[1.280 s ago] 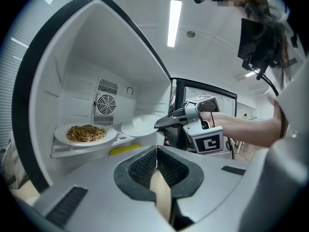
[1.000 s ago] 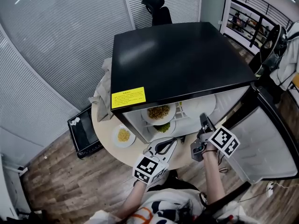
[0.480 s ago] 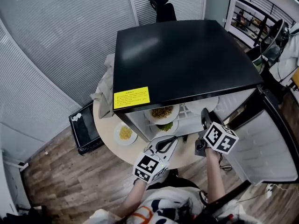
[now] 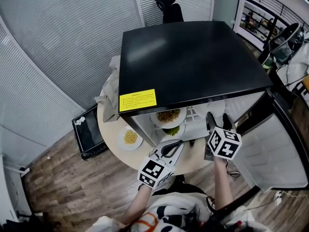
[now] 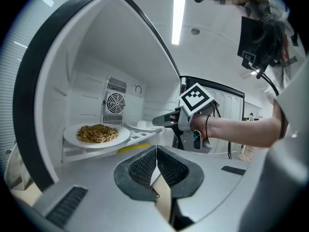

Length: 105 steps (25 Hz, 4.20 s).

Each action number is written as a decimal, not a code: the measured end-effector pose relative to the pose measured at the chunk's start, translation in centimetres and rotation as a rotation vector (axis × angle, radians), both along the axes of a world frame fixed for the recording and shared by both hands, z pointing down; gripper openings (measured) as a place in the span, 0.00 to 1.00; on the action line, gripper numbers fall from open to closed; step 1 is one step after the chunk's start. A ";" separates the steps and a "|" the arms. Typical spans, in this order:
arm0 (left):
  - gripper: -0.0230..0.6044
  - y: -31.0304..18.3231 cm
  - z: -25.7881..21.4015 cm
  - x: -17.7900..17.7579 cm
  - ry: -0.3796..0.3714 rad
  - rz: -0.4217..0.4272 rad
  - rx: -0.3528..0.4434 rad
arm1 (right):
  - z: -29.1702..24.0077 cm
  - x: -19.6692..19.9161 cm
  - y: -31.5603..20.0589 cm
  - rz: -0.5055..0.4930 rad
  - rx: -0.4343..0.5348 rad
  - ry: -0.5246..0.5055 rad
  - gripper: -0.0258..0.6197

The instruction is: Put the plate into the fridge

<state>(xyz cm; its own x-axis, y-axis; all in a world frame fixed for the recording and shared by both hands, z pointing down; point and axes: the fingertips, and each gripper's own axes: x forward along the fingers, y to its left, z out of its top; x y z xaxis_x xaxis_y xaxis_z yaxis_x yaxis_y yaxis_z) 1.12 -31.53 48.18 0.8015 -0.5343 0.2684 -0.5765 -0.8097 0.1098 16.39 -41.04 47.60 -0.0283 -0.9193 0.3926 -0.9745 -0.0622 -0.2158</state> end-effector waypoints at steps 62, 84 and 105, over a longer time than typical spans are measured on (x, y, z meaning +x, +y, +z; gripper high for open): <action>0.06 17.9 -0.3 -3.8 0.075 0.054 -0.018 | 0.5 -9.8 24.3 -0.045 -0.034 -0.255 0.14; 0.06 27.2 -1.3 2.6 0.062 -0.002 -0.016 | 1.3 -4.2 34.4 -0.116 -0.072 -0.280 0.13; 0.06 37.4 -1.7 5.5 0.006 -0.049 0.032 | 1.7 -2.9 43.7 -0.256 -0.072 -0.298 0.13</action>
